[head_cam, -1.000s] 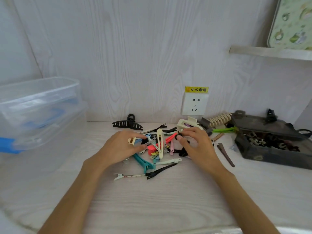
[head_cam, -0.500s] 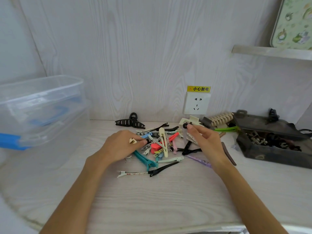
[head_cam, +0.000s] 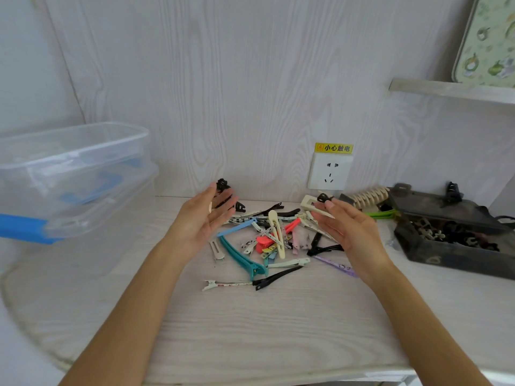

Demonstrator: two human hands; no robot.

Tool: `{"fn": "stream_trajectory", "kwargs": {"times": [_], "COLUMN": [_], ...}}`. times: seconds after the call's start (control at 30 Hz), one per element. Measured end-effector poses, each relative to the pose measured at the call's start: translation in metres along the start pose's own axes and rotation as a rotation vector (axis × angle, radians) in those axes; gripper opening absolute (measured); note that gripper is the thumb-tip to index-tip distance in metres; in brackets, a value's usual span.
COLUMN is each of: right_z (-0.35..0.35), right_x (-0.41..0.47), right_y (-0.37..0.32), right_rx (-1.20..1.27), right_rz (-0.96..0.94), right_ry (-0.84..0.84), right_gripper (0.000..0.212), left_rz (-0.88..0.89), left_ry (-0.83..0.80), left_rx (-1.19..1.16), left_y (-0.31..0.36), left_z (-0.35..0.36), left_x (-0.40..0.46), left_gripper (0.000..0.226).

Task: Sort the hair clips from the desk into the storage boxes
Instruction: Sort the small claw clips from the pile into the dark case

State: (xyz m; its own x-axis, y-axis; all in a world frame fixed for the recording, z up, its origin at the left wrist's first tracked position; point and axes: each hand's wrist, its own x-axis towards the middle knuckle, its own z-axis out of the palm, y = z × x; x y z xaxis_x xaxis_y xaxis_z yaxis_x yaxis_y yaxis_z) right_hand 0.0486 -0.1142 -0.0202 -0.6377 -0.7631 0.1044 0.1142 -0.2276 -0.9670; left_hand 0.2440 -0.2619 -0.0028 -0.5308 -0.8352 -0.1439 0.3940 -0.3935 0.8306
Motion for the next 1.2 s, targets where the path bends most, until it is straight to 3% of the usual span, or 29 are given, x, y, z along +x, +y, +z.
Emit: {"fn": "stream_trajectory", "kwargs": {"times": [0.07, 0.17, 0.23, 0.3, 0.4, 0.47, 0.53, 0.6, 0.77, 0.93, 1.13, 1.2], "right_z": [-0.002, -0.007, -0.006, 0.000, 0.028, 0.045, 0.059, 0.066, 0.050, 0.011, -0.005, -0.004], "right_x": [0.001, 0.001, 0.005, 0.013, 0.018, 0.017, 0.018, 0.021, 0.031, 0.030, 0.033, 0.034], "right_y": [-0.004, -0.009, -0.015, -0.018, -0.016, -0.008, -0.002, -0.002, -0.020, -0.038, -0.048, -0.047], "right_rx": [0.204, 0.418, 0.332, -0.001, -0.793, -1.237, -1.469, -1.536, -1.267, -0.844, -0.667, -0.653], "right_rz": [0.113, 0.299, 0.370, 0.332, 0.110, -0.007, -0.002, 0.025, 0.239, 0.269, 0.297, 0.296], "right_ry": [-0.043, -0.090, -0.119, -0.139, -0.174, -0.242, -0.314, -0.387, -0.539, -0.408, -0.214, -0.241], "right_gripper": [0.020, 0.021, 0.019, 0.014, 0.020, 0.036, 0.050, 0.049, 0.033, 0.031, 0.029, 0.028], "left_rz": [-0.127, -0.197, -0.209, -0.188, -0.135, -0.119, -0.116, -0.126, -0.132, -0.140, -0.134, -0.139], "left_ry": [-0.005, -0.018, -0.008, 0.011, 0.002, -0.014, -0.010, -0.011, -0.010, -0.002, 0.003, 0.004], "left_rx": [-0.245, -0.407, -0.407, -0.303, -0.041, 0.049, 0.068, 0.039, -0.042, -0.068, -0.015, -0.006], "left_y": [0.004, 0.007, 0.006, 0.004, 0.001, -0.002, -0.003, -0.002, -0.003, -0.002, -0.004, -0.005], "left_z": [-0.006, -0.012, -0.012, -0.011, -0.008, -0.006, -0.005, -0.007, -0.010, -0.011, -0.011, -0.011], "left_x": [0.000, 0.001, 0.002, 0.004, 0.006, 0.008, 0.010, 0.011, 0.010, 0.011, 0.014, 0.014], "left_gripper": [0.018, 0.023, 0.015, 0.017, 0.023, 0.024, 0.021, 0.015, 0.007, 0.007, 0.007, 0.007]}}
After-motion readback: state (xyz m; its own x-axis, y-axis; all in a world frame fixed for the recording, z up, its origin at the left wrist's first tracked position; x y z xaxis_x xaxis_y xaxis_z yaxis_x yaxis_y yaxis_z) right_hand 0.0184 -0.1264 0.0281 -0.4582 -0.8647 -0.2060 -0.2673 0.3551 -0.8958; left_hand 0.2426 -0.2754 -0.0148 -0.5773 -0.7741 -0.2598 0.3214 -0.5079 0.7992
